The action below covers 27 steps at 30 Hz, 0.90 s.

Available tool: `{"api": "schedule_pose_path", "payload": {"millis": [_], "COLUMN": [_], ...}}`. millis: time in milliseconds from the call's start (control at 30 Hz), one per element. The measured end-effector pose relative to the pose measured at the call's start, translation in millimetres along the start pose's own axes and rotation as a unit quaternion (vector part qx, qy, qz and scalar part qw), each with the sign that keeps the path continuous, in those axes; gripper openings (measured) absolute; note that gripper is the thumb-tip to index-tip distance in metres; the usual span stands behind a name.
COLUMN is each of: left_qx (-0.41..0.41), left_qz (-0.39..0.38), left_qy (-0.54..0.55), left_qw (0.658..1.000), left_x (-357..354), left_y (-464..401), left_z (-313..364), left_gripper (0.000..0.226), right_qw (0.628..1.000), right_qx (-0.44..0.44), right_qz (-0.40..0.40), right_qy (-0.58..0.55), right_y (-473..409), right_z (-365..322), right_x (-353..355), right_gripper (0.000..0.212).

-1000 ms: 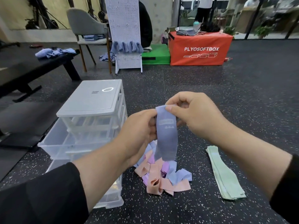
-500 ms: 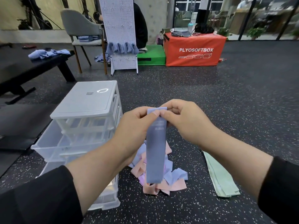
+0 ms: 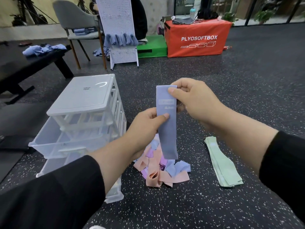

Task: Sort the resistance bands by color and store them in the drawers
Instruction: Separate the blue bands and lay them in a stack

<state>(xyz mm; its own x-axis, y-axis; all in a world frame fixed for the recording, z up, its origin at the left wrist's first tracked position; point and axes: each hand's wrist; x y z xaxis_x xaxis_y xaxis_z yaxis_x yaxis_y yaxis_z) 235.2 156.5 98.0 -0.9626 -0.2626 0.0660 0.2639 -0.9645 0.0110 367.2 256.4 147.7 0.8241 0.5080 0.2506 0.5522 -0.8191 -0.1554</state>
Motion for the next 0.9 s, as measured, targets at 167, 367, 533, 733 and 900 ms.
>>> {"api": "schedule_pose_path", "payload": {"millis": [167,367,533,733,900], "left_qx": [0.062,0.192,0.255,0.348,0.384], "left_qz": [-0.009,-0.067,-0.073,-0.073,-0.060], "left_qy": [0.048,0.027,-0.006,0.033,0.041], "left_qw": [0.997,0.979,0.964,0.934,0.920], "left_x": [-31,-70,-103,-133,-151], "left_y": [-6,15,26,24,18], "left_z": [-41,-137,-213,-274,-314], "left_gripper": [0.017,0.014,0.013,0.038,0.042], "right_qw": [0.999,0.987,0.960,0.928,0.897], "right_qx": [-0.019,-0.101,-0.207,-0.285,-0.311], "right_qz": [0.024,0.050,0.046,0.005,-0.055], "right_qy": [0.024,0.117,0.185,0.239,0.309], "right_y": [-11,-37,-39,-33,-45], "right_z": [18,92,200,295,349], "right_x": [21,63,85,88,83], "right_gripper": [0.012,0.012,0.017,0.022,0.026]}}
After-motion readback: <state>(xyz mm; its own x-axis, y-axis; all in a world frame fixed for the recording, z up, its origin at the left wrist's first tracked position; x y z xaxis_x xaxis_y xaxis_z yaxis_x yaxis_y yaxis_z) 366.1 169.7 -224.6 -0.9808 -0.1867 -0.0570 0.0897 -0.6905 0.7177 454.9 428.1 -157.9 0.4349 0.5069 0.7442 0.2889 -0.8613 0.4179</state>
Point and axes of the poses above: each hand's wrist, its own y-axis away from the middle knuckle, its own x-axis out of the back of the hand, z = x × y, and after that the axes turned 2 degrees about -x, right-handed
